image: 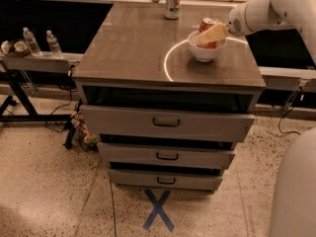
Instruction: Pick coke can from white bowl and place on counter
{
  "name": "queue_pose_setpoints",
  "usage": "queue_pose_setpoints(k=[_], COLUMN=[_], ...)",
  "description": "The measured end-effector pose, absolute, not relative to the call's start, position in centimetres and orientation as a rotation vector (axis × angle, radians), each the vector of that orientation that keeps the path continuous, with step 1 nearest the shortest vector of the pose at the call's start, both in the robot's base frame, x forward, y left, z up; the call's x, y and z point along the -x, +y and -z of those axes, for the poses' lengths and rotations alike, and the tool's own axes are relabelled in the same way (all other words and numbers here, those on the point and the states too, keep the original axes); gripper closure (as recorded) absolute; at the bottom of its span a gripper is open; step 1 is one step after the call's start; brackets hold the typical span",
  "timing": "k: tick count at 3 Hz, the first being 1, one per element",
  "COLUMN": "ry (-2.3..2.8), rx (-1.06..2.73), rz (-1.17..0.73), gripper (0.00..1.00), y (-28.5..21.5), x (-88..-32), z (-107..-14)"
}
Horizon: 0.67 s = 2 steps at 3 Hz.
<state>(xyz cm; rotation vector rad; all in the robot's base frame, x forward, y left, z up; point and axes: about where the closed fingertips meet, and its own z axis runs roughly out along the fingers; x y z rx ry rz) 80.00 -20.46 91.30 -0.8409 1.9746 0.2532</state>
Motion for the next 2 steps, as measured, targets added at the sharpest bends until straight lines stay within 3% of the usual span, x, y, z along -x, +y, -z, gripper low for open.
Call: queue_pose_setpoints(k=[2], ry=[2.003], rx=[0.860], rz=[-0.418], gripper=[0.62], y=[-18.0], x=[-78.2], z=[-90.6])
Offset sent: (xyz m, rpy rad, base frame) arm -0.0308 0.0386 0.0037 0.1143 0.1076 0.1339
